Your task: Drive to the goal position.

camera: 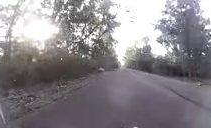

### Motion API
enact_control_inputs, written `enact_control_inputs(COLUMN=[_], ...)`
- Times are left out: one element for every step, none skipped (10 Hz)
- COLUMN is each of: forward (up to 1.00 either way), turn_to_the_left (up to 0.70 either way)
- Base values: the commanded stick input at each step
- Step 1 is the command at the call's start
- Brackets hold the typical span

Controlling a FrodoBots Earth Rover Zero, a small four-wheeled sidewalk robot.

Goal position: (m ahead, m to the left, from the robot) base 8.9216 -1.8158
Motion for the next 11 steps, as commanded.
enact_control_inputs(forward=[0.7, 0.7, 0.7, 0.7, 0.7, 0.7, 0.7, 0.7, 0.7, 0.7, 0.7], turn_to_the_left=[0.0, 0.0, 0.0, 0.0, 0.0, 0.0, 0.0, 0.0, 0.0, 0.0, 0.0])
